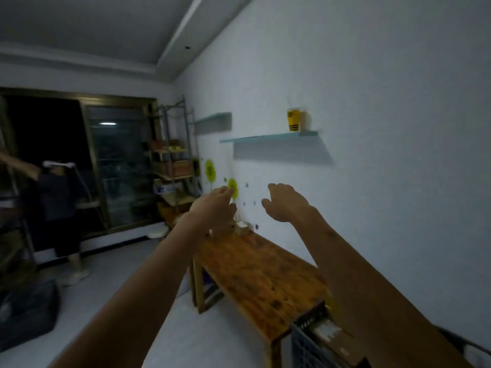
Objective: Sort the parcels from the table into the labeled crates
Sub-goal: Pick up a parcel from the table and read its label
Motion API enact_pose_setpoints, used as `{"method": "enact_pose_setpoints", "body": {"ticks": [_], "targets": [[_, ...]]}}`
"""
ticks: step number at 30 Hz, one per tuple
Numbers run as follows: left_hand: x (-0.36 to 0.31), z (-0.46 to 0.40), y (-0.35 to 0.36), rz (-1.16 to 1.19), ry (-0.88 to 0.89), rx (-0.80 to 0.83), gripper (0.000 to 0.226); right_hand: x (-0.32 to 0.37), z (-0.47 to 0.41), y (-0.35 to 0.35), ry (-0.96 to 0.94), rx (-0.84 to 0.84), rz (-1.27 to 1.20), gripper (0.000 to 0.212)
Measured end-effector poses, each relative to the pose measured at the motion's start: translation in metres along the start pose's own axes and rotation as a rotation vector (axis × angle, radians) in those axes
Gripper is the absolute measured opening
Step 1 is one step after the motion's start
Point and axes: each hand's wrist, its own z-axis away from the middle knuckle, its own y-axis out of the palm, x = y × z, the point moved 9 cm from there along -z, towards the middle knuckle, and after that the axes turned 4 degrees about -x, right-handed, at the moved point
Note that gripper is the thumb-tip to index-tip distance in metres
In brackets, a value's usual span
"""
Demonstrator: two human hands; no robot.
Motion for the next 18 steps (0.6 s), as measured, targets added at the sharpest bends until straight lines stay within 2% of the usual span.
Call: {"method": "enact_pose_setpoints", "body": {"ticks": [2,6,9,18], "targets": [[0.064,0.002,0.003,-0.011,-0.065,0.014,0.045,0.051,-0.032,0.025,-0.051,0.017,-0.039,0.050],[0.156,-0.003,0.014,0.065,-0.196,-0.066,0.047,0.116,-0.086,0.071,-0.105,0.037,-0.085,0.045],[0.218,-0.022,0.031,0.093,-0.247,-0.063,0.044,0.160,-0.134,0.108,-0.148,0.061,-0.106,0.042],[0.372,-0.125,0.112,0.080,-0.341,0.018,0.049,0.226,-0.326,0.234,-0.222,0.111,-0.115,0.049]]}}
